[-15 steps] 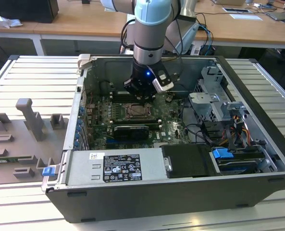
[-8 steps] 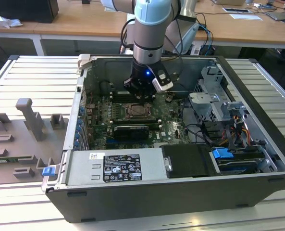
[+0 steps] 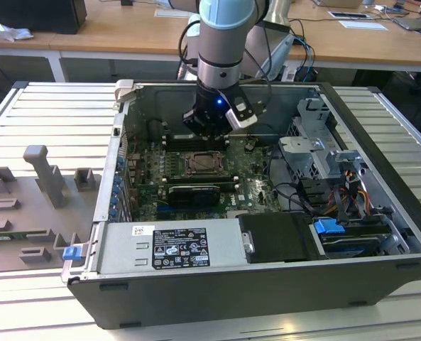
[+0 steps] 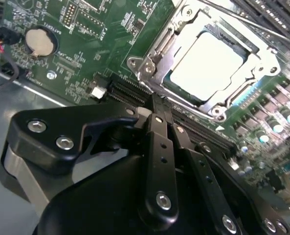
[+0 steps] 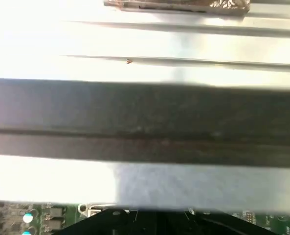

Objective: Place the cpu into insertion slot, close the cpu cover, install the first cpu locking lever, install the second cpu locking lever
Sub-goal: 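Install the first cpu locking lever, then install the second cpu locking lever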

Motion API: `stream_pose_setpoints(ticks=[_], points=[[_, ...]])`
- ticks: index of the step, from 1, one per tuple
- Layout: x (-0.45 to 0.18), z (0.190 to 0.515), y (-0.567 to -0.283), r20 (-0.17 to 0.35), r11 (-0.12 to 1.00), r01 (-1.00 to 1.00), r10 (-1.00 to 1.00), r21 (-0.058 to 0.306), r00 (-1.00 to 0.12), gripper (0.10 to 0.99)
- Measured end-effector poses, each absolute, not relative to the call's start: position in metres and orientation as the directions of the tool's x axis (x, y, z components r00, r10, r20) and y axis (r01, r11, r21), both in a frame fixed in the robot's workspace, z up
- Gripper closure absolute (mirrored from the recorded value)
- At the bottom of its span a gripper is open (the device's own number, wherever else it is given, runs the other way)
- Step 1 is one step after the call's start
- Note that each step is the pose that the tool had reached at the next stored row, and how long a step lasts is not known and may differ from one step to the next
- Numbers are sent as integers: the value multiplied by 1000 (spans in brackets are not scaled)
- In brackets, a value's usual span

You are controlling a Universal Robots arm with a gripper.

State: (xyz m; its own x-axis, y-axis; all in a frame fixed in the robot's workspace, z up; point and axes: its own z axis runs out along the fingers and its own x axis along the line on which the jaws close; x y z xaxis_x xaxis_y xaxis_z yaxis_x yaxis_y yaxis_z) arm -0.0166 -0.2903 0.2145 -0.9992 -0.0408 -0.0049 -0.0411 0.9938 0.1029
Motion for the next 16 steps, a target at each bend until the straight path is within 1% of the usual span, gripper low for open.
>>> stream_pose_setpoints(ticks=[16], points=[[-17,215,-298,-5,994,-41,-41,103,-999,980]])
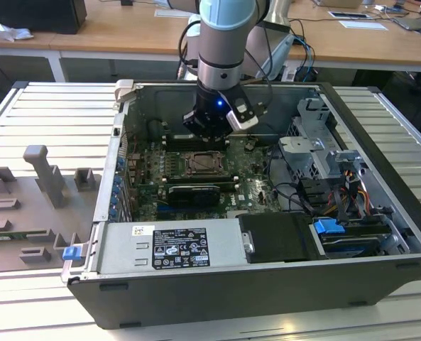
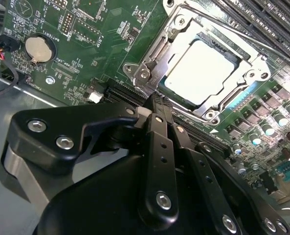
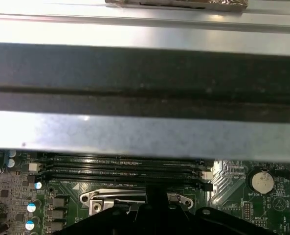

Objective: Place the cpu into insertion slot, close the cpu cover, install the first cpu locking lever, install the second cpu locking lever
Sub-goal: 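Install the second cpu locking lever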

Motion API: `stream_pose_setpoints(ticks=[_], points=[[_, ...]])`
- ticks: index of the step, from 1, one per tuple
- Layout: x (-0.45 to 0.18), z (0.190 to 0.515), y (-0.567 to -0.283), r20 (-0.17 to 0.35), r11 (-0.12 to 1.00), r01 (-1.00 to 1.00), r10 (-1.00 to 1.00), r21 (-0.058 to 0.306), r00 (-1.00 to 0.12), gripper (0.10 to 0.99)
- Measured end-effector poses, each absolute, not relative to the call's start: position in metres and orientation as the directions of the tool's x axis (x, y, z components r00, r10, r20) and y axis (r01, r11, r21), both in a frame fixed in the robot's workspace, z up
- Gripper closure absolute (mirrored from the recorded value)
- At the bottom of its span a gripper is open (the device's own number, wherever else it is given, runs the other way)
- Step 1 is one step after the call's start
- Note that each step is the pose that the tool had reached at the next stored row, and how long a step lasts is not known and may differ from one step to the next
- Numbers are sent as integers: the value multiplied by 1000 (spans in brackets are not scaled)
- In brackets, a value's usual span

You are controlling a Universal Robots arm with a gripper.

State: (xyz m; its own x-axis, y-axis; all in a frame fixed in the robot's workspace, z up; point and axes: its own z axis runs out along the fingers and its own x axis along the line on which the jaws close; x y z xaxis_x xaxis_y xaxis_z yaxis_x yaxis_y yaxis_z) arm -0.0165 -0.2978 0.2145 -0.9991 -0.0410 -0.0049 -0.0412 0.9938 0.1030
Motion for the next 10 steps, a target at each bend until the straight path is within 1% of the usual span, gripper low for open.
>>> stream_pose_setpoints(ticks=[10], points=[[-17,216,-305,-5,994,-41,-41,103,-999,980]])
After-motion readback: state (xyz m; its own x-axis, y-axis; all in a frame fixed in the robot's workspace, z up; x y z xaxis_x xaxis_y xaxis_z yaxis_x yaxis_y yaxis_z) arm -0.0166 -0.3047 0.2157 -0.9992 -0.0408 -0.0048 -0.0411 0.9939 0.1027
